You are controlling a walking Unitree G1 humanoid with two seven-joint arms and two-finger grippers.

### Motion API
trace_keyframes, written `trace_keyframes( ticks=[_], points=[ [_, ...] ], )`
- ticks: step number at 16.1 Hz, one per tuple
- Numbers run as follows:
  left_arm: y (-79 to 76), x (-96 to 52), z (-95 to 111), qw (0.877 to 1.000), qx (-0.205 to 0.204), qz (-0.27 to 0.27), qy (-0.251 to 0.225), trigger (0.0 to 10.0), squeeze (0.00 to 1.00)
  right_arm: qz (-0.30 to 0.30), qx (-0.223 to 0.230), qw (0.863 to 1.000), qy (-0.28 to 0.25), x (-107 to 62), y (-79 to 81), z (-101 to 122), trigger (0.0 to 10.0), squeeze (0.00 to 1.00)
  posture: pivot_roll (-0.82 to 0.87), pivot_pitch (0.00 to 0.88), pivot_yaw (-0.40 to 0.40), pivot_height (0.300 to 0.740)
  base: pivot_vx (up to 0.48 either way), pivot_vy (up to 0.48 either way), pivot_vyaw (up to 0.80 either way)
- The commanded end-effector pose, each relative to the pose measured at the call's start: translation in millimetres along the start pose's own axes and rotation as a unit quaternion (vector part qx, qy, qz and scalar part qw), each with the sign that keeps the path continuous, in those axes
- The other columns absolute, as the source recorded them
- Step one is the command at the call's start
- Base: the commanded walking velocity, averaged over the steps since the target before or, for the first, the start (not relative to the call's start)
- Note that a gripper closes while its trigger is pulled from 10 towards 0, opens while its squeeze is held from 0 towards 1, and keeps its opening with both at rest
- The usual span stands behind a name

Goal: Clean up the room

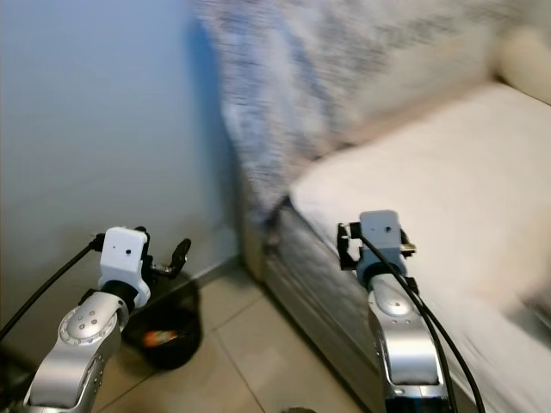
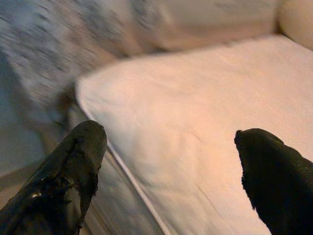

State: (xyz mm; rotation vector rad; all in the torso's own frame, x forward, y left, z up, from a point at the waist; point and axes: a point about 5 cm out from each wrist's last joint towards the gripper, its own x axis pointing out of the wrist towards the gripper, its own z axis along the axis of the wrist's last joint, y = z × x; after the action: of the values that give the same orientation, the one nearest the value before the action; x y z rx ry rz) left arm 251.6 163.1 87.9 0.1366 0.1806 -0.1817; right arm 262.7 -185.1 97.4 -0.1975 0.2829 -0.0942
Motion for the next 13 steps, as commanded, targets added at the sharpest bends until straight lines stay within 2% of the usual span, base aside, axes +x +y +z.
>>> trace_keyframes(
  ticks=[1,6,10,13],
  points=[
    [1.7,2.2,2.8,1.000,0.004,0.007,-0.007,10.0,0.00,-0.005,0.002,1.000,-0.009,-1.1,-0.8,3.7,10.0,0.00,0.00,0.000,0.004,0.740,0.000,0.000,-0.80],
    [6.8,7.1,3.7,1.000,0.001,0.029,-0.007,10.0,0.00,-0.020,0.015,1.000,-0.010,-5.9,-2.2,3.1,10.0,0.00,-0.02,0.000,0.014,0.740,0.000,0.000,-0.80],
    [8.9,10.1,3.9,0.999,-0.006,0.049,-0.010,10.0,0.00,-0.026,0.013,0.999,-0.030,-2.7,-5.5,12.1,10.0,0.00,-0.01,0.000,0.008,0.740,0.000,0.000,-0.80],
    [12.0,11.6,5.0,0.998,-0.003,0.068,-0.015,10.0,0.00,-0.014,0.033,0.999,-0.022,-3.5,1.0,10.6,10.0,0.00,-0.01,0.000,0.006,0.740,0.000,0.000,-0.80]
  ],
)
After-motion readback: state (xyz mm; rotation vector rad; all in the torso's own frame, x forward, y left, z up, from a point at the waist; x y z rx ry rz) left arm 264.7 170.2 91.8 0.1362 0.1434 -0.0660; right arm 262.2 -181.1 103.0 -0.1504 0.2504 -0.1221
